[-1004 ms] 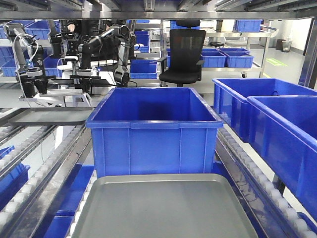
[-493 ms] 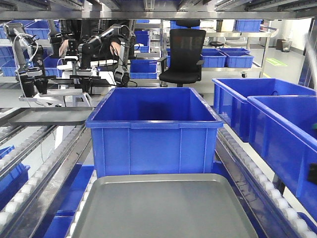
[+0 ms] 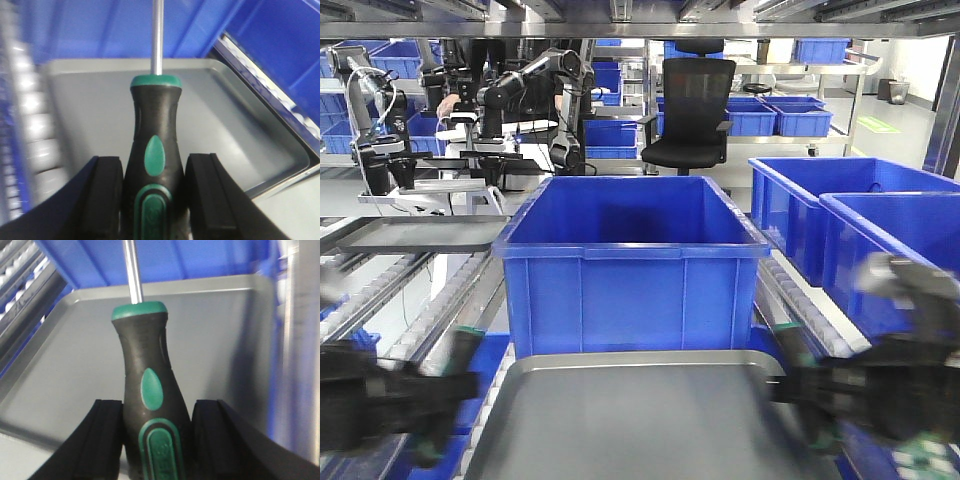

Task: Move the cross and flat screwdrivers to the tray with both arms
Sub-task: 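Lower both screwdrivers onto the grey tray with both grippers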

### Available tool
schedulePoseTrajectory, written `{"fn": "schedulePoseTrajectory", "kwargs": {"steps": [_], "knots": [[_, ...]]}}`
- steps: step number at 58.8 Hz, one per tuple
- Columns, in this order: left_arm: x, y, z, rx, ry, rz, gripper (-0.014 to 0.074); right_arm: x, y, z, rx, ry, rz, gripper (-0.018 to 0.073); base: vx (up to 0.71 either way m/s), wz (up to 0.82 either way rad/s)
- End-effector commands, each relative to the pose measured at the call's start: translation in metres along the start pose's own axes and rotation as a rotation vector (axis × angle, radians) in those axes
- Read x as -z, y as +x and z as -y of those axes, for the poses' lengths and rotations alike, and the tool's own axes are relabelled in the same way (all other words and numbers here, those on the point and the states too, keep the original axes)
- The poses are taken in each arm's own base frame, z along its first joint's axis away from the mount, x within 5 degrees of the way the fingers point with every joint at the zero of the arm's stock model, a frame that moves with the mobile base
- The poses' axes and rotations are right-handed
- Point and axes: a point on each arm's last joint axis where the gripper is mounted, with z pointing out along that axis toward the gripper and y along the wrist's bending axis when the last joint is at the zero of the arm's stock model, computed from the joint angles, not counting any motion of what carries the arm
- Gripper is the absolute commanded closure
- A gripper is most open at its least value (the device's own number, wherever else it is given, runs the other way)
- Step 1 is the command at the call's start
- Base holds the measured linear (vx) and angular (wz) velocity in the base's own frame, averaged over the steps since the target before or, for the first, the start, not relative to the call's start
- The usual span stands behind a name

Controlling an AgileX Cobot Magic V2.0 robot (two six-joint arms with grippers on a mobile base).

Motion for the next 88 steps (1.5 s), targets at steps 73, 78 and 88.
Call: {"fn": "schedulePoseTrajectory", "kwargs": {"steps": [73,78,88], "knots": [[-0.120,-0.022,0.014,0.064,-0.080,-0.138,0.0415,-0.075,-0.029,0.006,-0.001,0.078,-0.081,0.0378,0.00,0.00],[-0.121,-0.022,0.015,0.061,-0.078,-0.141,0.0315,-0.075,-0.028,0.006,0.000,0.077,-0.086,0.0271,0.00,0.00],[-0.120,-0.021,0.015,0.061,-0.076,-0.152,0.0119,-0.075,-0.027,0.006,0.001,0.074,-0.102,0.0096,0.00,0.00]]}}
